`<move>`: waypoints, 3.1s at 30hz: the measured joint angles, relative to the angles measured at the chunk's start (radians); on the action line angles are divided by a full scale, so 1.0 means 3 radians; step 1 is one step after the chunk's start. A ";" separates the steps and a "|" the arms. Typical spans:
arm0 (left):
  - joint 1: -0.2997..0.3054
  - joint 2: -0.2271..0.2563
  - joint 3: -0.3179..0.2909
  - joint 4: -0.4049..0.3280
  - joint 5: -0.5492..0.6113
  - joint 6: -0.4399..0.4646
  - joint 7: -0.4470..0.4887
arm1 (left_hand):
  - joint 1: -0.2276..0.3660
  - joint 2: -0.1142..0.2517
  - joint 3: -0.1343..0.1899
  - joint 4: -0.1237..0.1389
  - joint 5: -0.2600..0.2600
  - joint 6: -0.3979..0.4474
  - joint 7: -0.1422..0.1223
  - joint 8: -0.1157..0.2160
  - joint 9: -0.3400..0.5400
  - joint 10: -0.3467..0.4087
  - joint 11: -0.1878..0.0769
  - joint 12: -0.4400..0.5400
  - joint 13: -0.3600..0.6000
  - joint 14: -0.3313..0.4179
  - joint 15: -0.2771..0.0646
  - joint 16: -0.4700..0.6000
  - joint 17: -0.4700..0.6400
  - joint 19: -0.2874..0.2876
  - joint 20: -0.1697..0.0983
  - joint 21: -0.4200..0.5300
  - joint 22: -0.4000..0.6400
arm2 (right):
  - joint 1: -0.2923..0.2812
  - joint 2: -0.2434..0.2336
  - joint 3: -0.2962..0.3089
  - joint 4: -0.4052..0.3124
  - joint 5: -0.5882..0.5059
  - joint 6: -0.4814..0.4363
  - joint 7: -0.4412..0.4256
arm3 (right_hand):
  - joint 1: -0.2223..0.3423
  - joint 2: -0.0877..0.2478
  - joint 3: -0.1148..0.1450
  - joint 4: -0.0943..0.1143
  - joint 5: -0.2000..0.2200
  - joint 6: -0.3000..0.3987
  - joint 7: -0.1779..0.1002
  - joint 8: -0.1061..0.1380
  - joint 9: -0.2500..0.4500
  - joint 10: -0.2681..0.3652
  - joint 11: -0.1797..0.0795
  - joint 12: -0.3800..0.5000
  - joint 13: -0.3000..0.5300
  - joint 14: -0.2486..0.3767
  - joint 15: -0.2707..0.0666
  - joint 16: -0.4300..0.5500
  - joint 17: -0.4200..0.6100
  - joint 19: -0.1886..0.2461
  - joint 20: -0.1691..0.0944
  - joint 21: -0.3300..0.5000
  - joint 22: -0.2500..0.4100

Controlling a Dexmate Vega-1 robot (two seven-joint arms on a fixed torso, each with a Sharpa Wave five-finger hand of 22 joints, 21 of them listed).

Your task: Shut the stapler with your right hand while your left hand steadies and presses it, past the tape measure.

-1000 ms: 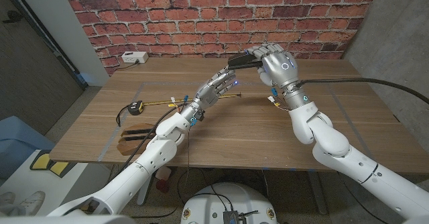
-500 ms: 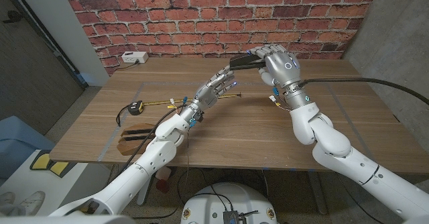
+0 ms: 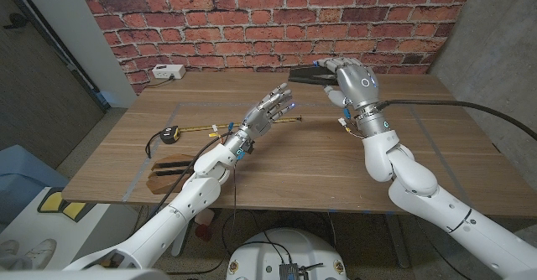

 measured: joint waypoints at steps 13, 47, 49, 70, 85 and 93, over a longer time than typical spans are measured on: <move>-0.0004 -0.0011 -0.0012 0.0026 -0.0018 0.0000 -0.0031 | -0.0033 -0.0003 0.0000 0.0000 0.0000 0.0000 0.0000 0.0000 -0.0014 0.0000 0.0000 0.0000 0.0000 0.0000 0.0000 0.0000 -0.0015 0.0000 0.0000 0.0000 0.0000 | -0.0008 0.0025 0.0017 0.0009 0.0161 0.0039 -0.0057 | -0.0053 -0.0053 0.0000 0.0000 0.0001 0.0072 0.0072 -0.0018 0.0000 0.0066 0.0066 -0.0006 0.0001 0.0109 0.0058 0.0109 0.0168 0.0041 -0.0005 0.0219 0.0042; 0.0069 -0.0003 -0.0040 -0.0007 -0.0035 -0.0009 0.0002 | -0.0075 0.0040 0.0000 0.0000 0.0000 0.0060 -0.0023 0.0026 -0.0046 0.0036 -0.0012 0.0023 -0.0015 0.0012 0.0012 0.0024 -0.0077 0.0000 0.0000 0.0000 0.0000 | 0.0032 0.0041 0.0028 0.0104 0.0412 0.0185 -0.0116 | -0.0461 -0.0161 -0.0167 0.0167 0.0090 -0.0065 0.0359 -0.0296 0.0330 0.0268 0.0269 0.0018 0.0003 0.0938 0.0080 -0.0002 0.0492 -0.0137 0.0010 0.0654 0.0121; 0.0076 -0.0003 -0.0040 -0.0008 -0.0035 -0.0013 0.0015 | -0.0076 0.0041 0.0012 0.0012 0.0000 0.0060 -0.0023 0.0026 -0.0046 0.0036 -0.0012 0.0023 -0.0015 0.0012 0.0012 0.0024 -0.0077 0.0000 0.0000 0.0000 0.0000 | 0.0039 0.0067 0.0018 0.0108 0.0423 0.0180 -0.0116 | -0.0496 -0.0154 -0.0167 0.0167 0.0101 -0.0096 0.0373 -0.0296 0.0347 0.0268 0.0269 0.0017 0.0003 0.0925 0.0031 -0.0043 0.0492 -0.0164 0.0007 0.0677 0.0123; 0.0130 -0.0002 -0.0049 -0.0034 -0.0037 -0.0038 0.0048 | -0.0106 0.0071 0.0012 0.0012 0.0000 0.0089 -0.0017 0.0026 -0.0061 0.0043 -0.0018 0.0023 -0.0031 0.0012 0.0012 0.0024 -0.0108 0.0000 0.0000 0.0000 0.0000 | 0.0052 0.0088 -0.0015 0.0123 0.0511 0.0206 -0.0093 | -0.1009 -0.0044 -0.0087 0.0131 0.0102 -0.0176 0.0399 -0.0299 0.0477 0.0369 0.0372 0.0019 0.0003 0.1118 -0.0227 -0.0226 0.0370 -0.0223 0.0019 0.0921 0.0117; 0.0137 -0.0006 -0.0049 -0.0029 -0.0048 -0.0040 0.0052 | -0.0130 0.0073 0.0012 0.0012 0.0000 0.0089 -0.0017 0.0025 -0.0077 0.0043 -0.0018 0.0049 -0.0031 0.0012 0.0012 0.0024 -0.0123 0.0000 0.0000 0.0000 0.0000 | 0.0042 0.0109 0.0019 0.0190 0.0638 0.0350 -0.0188 | -0.1623 0.0123 -0.0070 0.0115 0.0101 0.0178 0.0691 -0.0141 0.0533 0.0823 0.0629 0.0182 0.0236 0.1562 -0.0513 -0.0204 0.0410 -0.0178 0.0012 0.1097 0.0029; 0.0127 -0.0011 -0.0042 -0.0011 -0.0050 -0.0028 0.0051 | -0.0149 0.0087 0.0012 0.0012 0.0000 0.0101 -0.0029 0.0025 -0.0077 0.0042 -0.0018 0.0049 -0.0030 0.0012 0.0012 0.0024 -0.0123 0.0000 0.0000 0.0000 0.0000 | 0.0005 0.0121 0.0040 0.0163 0.0710 0.0346 -0.0181 | -0.1696 0.0135 -0.0023 0.0068 0.0124 0.0163 0.0676 -0.0146 0.0533 0.0828 0.0625 0.0210 0.0254 0.1590 -0.0530 -0.0204 0.0428 -0.0199 0.0006 0.1120 0.0005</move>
